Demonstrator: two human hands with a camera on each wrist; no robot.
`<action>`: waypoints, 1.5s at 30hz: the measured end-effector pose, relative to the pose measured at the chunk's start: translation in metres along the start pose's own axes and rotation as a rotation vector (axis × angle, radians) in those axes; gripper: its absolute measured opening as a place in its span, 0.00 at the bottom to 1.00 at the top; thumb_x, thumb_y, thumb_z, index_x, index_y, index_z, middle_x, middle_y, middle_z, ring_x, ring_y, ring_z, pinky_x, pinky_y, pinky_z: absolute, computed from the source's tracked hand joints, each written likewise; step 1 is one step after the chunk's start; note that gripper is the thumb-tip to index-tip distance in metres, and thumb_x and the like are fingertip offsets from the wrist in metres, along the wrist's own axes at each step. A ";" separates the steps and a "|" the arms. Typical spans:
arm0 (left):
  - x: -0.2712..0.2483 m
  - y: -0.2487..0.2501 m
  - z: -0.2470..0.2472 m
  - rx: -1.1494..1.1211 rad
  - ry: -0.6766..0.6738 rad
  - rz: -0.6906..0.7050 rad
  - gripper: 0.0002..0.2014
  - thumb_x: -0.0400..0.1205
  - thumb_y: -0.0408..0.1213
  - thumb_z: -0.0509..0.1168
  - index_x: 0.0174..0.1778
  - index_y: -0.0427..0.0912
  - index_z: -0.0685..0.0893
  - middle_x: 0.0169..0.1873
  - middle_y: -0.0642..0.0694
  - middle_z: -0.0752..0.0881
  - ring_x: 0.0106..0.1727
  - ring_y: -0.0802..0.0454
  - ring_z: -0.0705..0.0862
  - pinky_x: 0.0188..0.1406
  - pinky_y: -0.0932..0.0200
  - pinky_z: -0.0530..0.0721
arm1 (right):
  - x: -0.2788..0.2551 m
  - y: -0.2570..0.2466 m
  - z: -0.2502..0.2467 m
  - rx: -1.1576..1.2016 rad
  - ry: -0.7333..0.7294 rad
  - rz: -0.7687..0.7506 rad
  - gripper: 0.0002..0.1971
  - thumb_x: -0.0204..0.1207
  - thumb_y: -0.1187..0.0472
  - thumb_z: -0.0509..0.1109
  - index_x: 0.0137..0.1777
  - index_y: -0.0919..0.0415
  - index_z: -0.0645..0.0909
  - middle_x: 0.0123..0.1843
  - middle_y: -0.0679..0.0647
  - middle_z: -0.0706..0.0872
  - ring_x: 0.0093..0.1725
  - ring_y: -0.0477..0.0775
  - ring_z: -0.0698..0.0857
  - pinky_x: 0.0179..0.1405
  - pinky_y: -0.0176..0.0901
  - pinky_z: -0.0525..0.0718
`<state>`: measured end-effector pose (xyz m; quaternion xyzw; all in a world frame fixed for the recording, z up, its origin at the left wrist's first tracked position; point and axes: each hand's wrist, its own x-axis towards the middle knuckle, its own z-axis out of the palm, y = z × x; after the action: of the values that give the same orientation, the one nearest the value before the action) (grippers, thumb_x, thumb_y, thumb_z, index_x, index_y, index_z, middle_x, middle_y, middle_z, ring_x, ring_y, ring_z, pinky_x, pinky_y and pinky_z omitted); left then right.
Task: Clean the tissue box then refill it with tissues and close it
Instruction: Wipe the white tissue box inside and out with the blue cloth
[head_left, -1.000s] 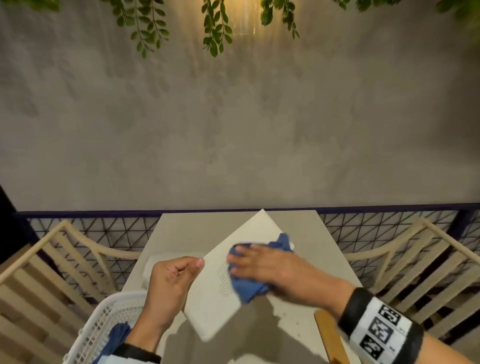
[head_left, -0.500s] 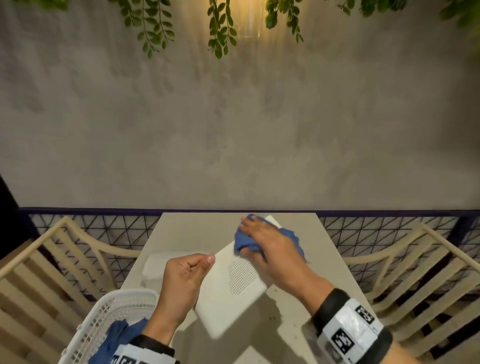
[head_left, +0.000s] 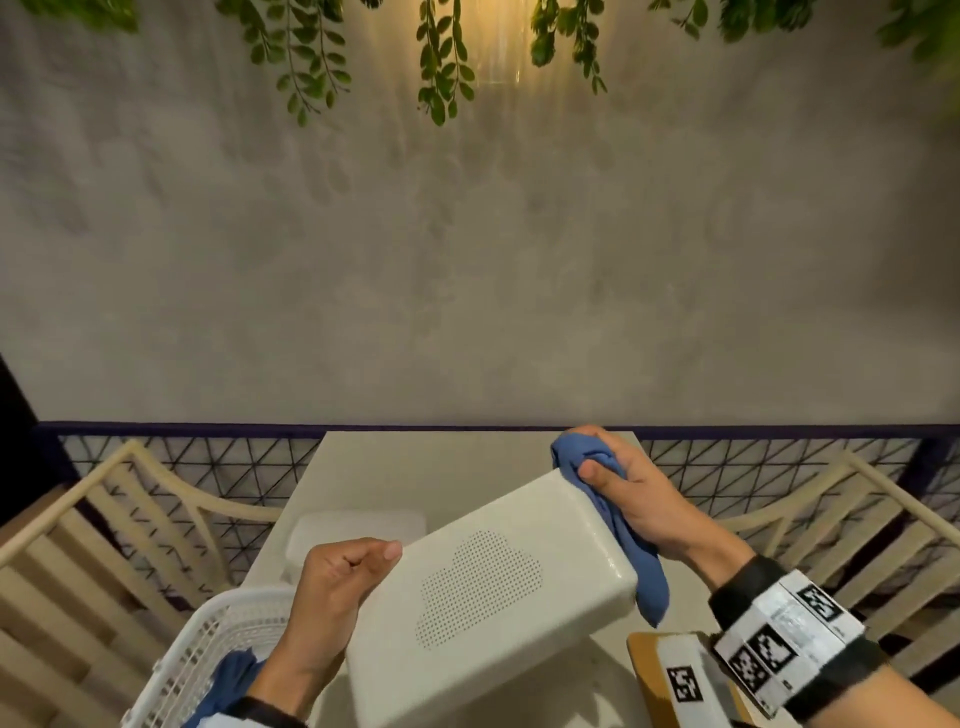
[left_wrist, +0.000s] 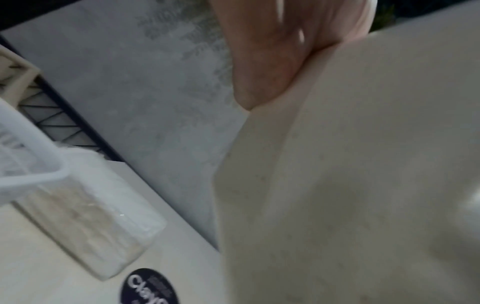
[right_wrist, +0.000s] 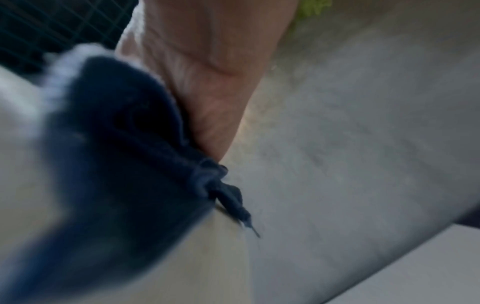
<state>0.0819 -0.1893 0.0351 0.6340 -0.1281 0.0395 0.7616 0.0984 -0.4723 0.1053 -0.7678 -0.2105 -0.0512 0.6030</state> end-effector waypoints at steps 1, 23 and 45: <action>0.001 -0.003 -0.003 0.008 -0.019 -0.029 0.28 0.53 0.61 0.78 0.18 0.35 0.82 0.19 0.44 0.75 0.21 0.53 0.70 0.20 0.68 0.67 | -0.002 -0.006 0.002 -0.056 -0.045 -0.016 0.17 0.74 0.45 0.69 0.53 0.57 0.77 0.43 0.39 0.85 0.43 0.38 0.83 0.46 0.28 0.80; 0.007 -0.024 0.067 -0.182 -0.069 -0.010 0.25 0.51 0.60 0.80 0.28 0.45 0.81 0.24 0.48 0.81 0.26 0.57 0.77 0.24 0.68 0.75 | -0.034 0.035 0.045 -0.459 0.125 -0.022 0.20 0.78 0.62 0.67 0.69 0.50 0.74 0.68 0.31 0.71 0.72 0.36 0.71 0.67 0.18 0.64; 0.022 -0.002 0.063 -0.138 -0.033 0.109 0.11 0.60 0.51 0.74 0.24 0.50 0.81 0.21 0.54 0.78 0.26 0.61 0.72 0.26 0.69 0.71 | -0.052 0.010 0.074 -0.588 -0.245 -0.507 0.19 0.83 0.54 0.59 0.72 0.56 0.71 0.76 0.50 0.72 0.79 0.45 0.62 0.80 0.38 0.55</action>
<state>0.0939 -0.2536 0.0487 0.5728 -0.1773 0.0617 0.7979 0.0424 -0.4174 0.0593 -0.8317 -0.4396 -0.1644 0.2967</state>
